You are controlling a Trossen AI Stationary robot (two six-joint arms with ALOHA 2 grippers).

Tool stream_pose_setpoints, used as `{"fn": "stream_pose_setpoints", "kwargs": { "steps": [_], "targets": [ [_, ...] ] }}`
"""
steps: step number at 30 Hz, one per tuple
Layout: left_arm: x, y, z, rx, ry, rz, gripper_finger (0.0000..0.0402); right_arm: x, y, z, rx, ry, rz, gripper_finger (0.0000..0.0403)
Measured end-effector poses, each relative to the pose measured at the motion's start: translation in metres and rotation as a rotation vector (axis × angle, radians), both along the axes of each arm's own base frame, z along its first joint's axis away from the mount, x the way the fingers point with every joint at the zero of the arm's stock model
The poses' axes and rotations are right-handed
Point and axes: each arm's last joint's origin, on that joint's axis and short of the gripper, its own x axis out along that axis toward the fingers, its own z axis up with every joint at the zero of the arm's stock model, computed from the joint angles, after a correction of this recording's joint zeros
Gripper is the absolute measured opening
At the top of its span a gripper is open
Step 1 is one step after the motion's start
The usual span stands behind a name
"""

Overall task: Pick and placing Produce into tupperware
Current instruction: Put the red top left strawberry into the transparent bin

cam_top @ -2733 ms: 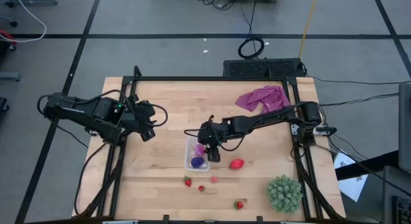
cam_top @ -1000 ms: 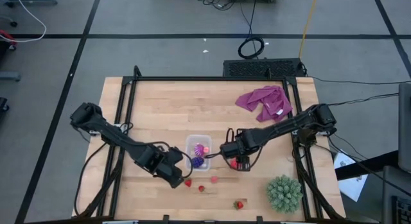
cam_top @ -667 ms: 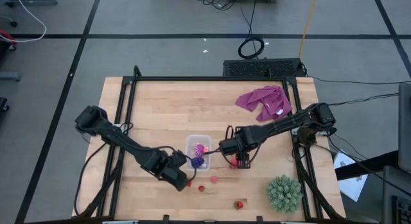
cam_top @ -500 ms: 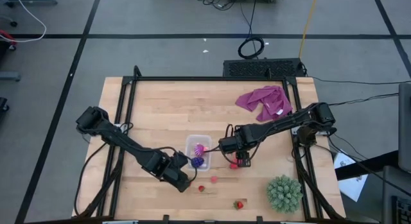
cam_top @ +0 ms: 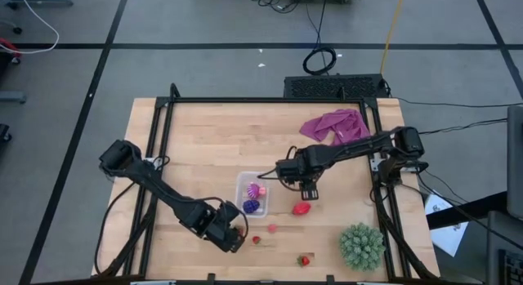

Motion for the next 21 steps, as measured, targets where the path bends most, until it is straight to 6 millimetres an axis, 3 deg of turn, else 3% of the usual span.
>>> {"fn": "stream_pose_setpoints", "kwargs": {
  "steps": [11, 21],
  "targets": [
    [0.018, -0.016, -0.03, -0.083, -0.037, 0.046, 0.0232, -0.011, -0.036, 0.009, -0.097, 0.063, -0.02, 0.0189],
    [0.02, -0.013, -0.037, -0.065, -0.013, 0.09, 0.0232, -0.024, -0.035, 0.047, -0.097, -0.116, -0.034, 0.019]
  ]
}}
